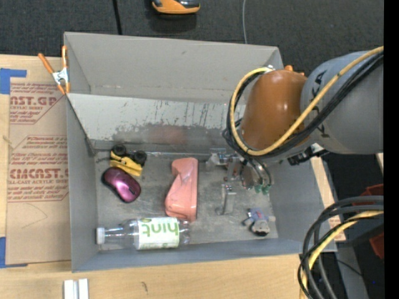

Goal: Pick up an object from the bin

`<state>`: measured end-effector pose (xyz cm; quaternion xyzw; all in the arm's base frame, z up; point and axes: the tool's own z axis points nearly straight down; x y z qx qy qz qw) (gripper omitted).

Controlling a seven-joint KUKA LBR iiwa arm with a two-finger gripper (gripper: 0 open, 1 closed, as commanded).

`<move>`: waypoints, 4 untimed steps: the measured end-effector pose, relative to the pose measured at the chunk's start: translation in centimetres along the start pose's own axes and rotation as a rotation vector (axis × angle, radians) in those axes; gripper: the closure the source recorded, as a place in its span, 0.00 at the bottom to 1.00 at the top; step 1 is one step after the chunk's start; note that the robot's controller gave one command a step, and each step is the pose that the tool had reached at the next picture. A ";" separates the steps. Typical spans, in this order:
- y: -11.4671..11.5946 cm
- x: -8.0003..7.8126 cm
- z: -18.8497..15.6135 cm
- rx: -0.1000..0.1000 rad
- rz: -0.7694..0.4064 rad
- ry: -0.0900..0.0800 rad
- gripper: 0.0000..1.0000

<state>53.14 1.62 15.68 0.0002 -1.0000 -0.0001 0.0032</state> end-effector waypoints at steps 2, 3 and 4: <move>3.3 -3.9 4.1 0.004 -0.293 -0.020 0.00; 8.5 0.1 2.1 0.001 -0.409 -0.007 0.00; 8.1 -1.6 3.0 -0.001 -0.523 0.002 0.00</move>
Offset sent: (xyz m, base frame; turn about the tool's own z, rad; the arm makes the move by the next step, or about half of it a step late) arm 0.0612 0.0598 -0.0868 -0.5173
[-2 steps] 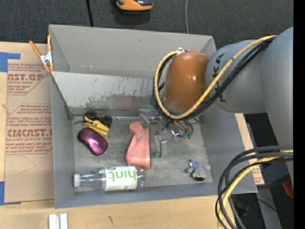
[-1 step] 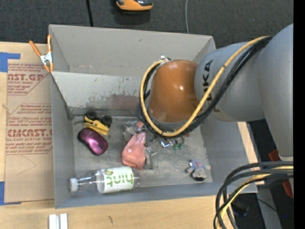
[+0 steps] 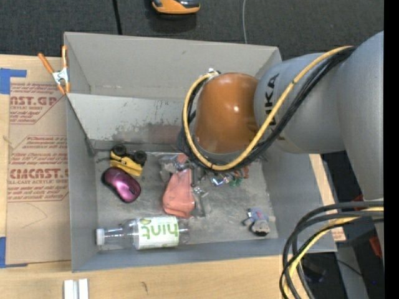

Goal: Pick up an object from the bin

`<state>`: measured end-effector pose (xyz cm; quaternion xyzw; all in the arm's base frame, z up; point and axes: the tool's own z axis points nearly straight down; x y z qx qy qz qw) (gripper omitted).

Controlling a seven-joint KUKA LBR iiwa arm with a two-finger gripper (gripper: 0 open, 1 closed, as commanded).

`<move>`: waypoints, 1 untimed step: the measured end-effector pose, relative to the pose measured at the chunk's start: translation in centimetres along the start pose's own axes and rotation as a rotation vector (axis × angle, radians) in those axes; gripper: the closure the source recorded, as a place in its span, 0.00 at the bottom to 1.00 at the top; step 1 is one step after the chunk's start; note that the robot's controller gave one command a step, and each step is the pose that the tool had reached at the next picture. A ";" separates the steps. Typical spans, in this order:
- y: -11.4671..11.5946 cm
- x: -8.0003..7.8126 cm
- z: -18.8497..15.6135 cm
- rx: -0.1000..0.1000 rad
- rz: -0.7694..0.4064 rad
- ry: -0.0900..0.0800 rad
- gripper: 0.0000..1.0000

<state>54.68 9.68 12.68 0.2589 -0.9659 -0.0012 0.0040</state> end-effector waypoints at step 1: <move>-1.3 -2.6 5.0 0.007 -0.321 -0.011 0.00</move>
Offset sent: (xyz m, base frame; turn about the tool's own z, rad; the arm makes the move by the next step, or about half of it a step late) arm 0.0415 0.0033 -0.0568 -0.6668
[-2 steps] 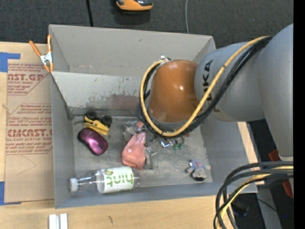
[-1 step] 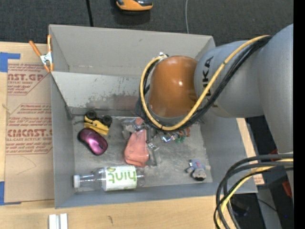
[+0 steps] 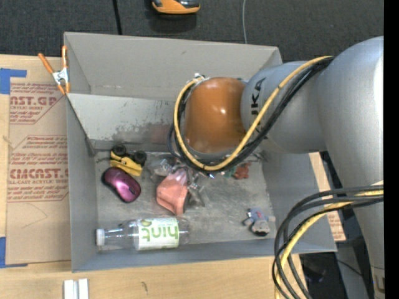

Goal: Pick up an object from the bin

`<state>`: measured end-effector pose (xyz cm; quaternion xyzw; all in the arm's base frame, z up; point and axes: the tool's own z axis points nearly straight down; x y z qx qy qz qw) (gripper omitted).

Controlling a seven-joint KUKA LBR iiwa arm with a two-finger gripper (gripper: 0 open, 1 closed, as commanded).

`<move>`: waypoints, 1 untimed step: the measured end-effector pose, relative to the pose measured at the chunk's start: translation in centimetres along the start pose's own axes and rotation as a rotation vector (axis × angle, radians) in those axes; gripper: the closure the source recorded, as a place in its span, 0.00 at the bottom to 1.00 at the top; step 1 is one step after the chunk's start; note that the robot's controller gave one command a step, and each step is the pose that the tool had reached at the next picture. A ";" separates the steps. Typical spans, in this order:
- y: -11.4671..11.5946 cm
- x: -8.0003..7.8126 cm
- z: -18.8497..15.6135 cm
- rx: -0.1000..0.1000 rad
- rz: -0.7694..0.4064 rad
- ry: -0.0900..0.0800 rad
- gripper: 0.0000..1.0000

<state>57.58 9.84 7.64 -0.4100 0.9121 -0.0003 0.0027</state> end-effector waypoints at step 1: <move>-0.8 -1.0 0.7 -0.003 -0.342 0.001 1.00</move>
Offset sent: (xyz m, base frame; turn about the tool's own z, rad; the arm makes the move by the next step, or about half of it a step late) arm 0.0000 0.0000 0.0000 0.0000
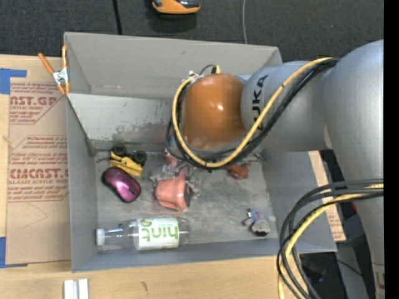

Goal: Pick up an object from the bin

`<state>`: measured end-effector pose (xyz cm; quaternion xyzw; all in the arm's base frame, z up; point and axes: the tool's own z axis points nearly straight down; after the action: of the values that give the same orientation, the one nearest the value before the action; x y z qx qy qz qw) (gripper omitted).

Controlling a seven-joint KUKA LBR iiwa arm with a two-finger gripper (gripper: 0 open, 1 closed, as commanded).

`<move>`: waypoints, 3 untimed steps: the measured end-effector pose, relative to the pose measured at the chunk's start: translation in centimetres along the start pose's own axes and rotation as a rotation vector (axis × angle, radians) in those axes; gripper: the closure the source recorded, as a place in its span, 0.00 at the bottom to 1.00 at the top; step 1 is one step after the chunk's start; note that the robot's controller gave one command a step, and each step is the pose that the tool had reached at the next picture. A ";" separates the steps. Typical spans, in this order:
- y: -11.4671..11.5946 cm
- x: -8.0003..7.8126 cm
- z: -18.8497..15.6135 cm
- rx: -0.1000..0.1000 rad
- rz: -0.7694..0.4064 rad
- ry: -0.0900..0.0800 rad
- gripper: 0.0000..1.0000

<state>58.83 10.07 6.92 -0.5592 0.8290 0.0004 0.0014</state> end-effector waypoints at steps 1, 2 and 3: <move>0.0 0.0 0.0 0.000 0.000 0.000 1.00; 0.2 0.1 -0.4 -0.005 0.000 0.003 1.00; 0.3 0.1 -1.6 -0.008 0.000 0.005 1.00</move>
Offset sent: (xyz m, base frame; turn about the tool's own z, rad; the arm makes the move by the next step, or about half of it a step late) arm -0.0002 -0.0003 0.0474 0.0000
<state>58.55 10.08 8.48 -0.5591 0.8291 0.0022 -0.0027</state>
